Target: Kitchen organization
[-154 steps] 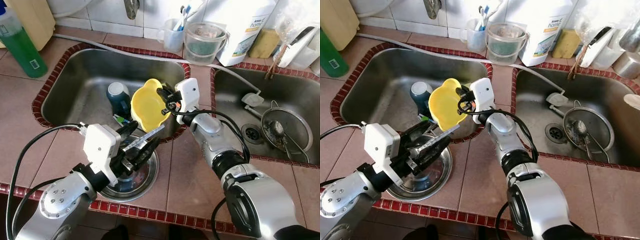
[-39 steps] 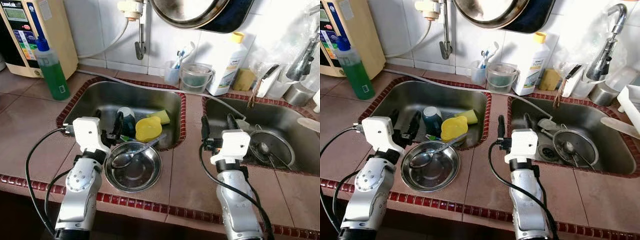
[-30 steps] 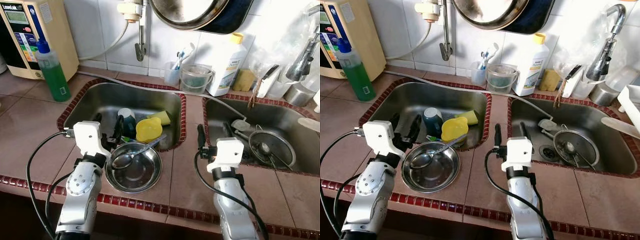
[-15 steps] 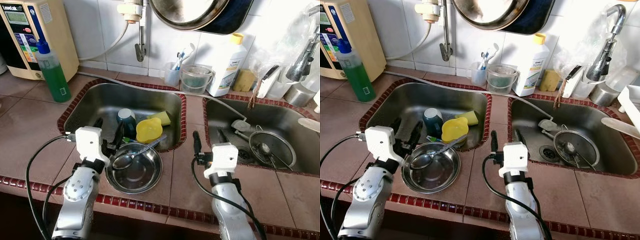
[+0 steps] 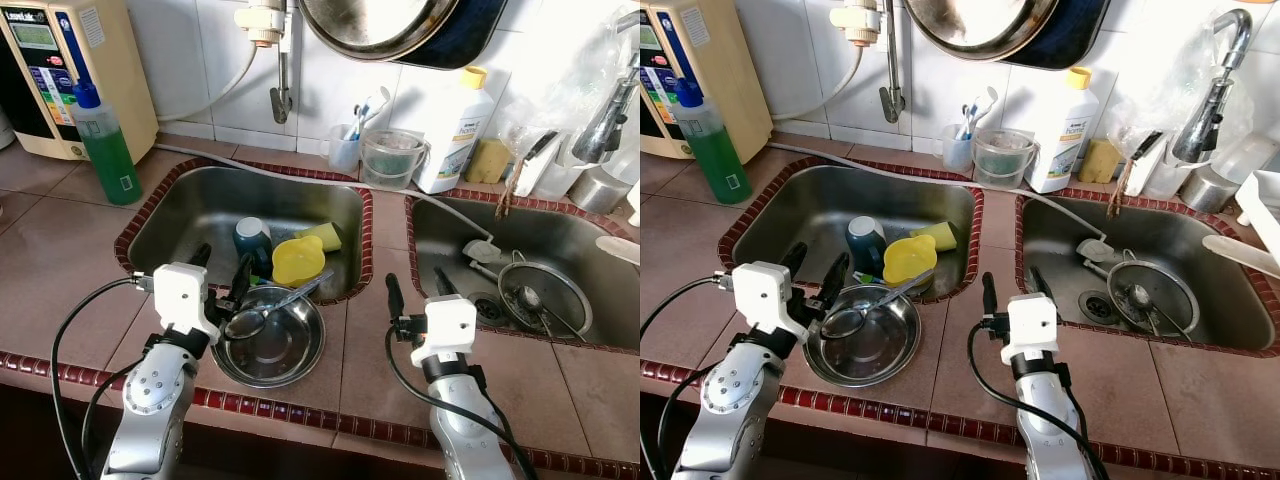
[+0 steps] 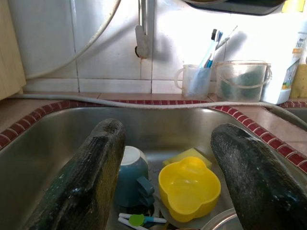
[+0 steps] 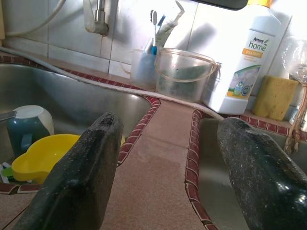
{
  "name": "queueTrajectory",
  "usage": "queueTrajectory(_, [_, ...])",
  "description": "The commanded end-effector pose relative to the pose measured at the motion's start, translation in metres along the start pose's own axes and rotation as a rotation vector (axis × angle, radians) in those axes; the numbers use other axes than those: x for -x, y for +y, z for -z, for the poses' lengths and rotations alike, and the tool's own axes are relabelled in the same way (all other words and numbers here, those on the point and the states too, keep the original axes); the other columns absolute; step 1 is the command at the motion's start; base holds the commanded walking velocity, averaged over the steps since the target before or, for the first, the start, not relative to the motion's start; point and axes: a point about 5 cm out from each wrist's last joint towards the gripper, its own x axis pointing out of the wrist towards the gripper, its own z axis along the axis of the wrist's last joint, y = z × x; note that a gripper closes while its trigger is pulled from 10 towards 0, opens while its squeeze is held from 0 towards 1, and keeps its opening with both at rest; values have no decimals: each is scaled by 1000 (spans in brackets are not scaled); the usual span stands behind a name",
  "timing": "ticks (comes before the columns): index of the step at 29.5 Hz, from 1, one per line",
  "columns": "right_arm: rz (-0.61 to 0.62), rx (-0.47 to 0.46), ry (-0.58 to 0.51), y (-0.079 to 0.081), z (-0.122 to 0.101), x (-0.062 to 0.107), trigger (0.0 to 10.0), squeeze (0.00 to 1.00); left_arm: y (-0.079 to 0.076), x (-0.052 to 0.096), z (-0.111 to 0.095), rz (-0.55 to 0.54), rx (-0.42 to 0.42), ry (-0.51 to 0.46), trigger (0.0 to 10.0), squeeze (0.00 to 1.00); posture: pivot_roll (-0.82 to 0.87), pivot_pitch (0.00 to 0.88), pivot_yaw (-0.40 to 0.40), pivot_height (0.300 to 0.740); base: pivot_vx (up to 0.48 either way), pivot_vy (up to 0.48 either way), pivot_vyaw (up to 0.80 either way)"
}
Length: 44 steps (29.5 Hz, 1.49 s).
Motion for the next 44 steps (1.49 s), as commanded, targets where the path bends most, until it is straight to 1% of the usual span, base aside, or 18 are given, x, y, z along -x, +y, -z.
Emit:
queueTrajectory(1, [2,-1,12,-2,3,2,10000,0,-3,-1,-5,30,-7,-15,10000,0,-172,0,-32,740,0,0,0])
queueTrajectory(6, [-2,-2,12,-2,3,3,10000,0,-4,0,-8,56,-17,-18,10000,0,-172,0,-31,740,0,0,0])
queueTrajectory(10, [-1,-8,9,-2,2,4,10000,0,-8,3,-9,93,-35,-14,10000,0,-175,0,-29,740,0,0,0])
queueTrajectory(15, [0,-33,0,-2,-2,9,10000,0,-10,14,-4,129,-38,13,10000,0,-186,0,-24,740,0,0,0])
queueTrajectory(20, [-12,-34,-10,-4,-6,13,10000,0,-10,17,-6,161,-51,20,10000,0,-189,5,-20,740,0,0,0])
queueTrajectory(22, [-35,-39,-14,-4,-10,18,10000,0,-8,18,-9,171,-53,20,10000,0,-187,14,-17,740,0,0,0])
queueTrajectory(26, [-58,-49,-18,-4,-13,22,10000,0,-9,19,-11,190,-58,20,10000,0,-185,21,-17,740,0,0,0])
queueTrajectory(28, [-93,-54,-12,-3,-17,27,10000,0,-11,21,-13,222,-58,21,10000,0,-183,40,-17,740,0,0,0])
queueTrajectory(32, [-110,-59,6,-2,-15,32,10000,0,-13,21,-14,240,-68,21,10000,0,-176,48,-22,740,0,0,0])
queueTrajectory(35, [-140,-79,25,0,-14,36,10000,0,-13,21,-16,250,-69,22,10000,0,-170,70,-25,740,0,0,0])
queueTrajectory(38, [-205,-105,38,7,-19,43,10000,0,-13,24,-18,260,-69,30,10000,0,-162,97,-29,740,0,0,0])
queueTrajectory(44, [-258,-120,53,13,-21,50,10000,0,-11,29,-20,273,-76,40,10000,0,-151,121,-29,740,0,0,0])
